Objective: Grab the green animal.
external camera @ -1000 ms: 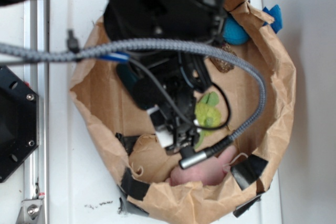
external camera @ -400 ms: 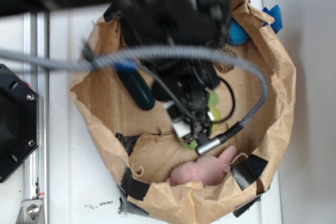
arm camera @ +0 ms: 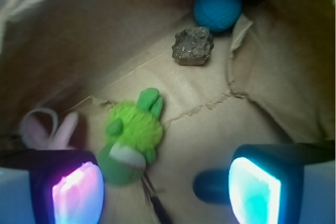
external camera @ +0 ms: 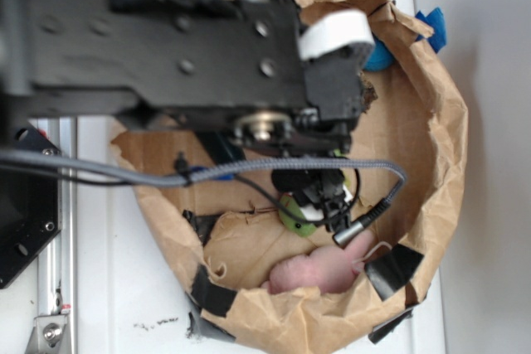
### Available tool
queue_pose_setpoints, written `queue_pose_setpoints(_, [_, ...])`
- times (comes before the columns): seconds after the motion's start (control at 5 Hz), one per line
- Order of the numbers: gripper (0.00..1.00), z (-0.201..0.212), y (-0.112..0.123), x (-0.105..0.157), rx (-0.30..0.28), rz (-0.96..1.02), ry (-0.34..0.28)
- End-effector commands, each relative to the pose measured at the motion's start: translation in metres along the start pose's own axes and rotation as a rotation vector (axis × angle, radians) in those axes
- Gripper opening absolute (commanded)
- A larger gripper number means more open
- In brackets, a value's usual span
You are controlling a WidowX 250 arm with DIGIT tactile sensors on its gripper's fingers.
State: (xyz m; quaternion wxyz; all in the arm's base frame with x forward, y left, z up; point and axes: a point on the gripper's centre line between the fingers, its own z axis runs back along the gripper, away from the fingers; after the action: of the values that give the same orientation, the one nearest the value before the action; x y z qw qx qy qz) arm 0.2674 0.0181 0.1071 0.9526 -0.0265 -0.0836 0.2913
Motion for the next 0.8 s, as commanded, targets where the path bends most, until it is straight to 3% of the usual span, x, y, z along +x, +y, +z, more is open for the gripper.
queue_pose_setpoints(0.0, [1.00, -0.035, -0.013, 0.018, -0.104, 0.112, -0.049])
queue_pose_setpoints(0.2, [1.00, -0.063, -0.033, 0.013, -0.159, 0.122, 0.006])
queue_pose_setpoints(0.4, [1.00, -0.084, -0.047, -0.007, -0.158, 0.076, 0.148])
queue_pose_setpoints(0.6, [0.00, -0.086, -0.041, -0.020, -0.127, 0.053, 0.157])
